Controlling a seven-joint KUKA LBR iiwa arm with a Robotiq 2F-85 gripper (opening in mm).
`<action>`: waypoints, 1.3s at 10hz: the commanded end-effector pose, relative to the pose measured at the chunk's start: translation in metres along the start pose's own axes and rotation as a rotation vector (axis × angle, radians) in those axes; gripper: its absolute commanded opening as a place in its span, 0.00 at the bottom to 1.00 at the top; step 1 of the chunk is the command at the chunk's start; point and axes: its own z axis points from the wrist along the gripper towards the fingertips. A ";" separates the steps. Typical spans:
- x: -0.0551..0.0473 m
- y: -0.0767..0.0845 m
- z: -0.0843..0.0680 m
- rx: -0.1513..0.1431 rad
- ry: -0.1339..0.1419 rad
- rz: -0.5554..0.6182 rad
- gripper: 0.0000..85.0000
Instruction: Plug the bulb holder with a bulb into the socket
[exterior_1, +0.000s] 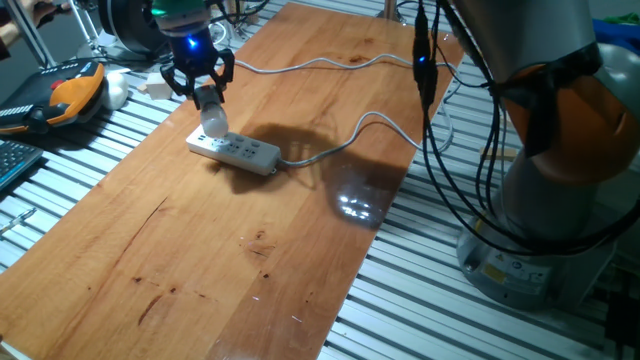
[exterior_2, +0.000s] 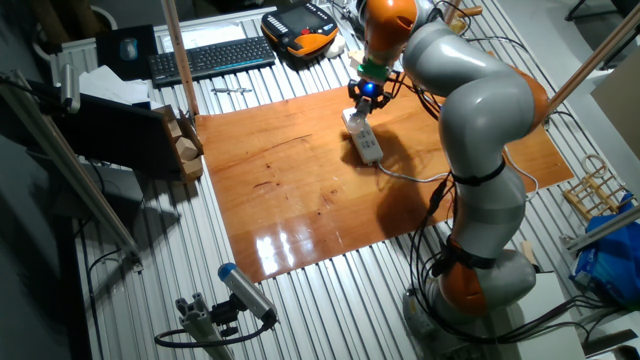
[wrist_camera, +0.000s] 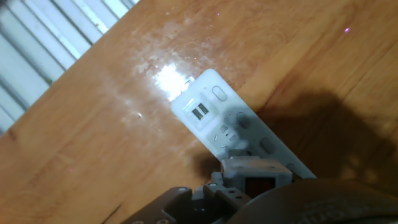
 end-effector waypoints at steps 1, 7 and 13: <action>0.000 -0.001 0.001 -0.006 -0.014 -0.025 0.00; 0.002 0.001 0.004 -0.043 -0.024 0.117 0.00; 0.006 0.001 0.011 -0.022 -0.063 0.524 0.00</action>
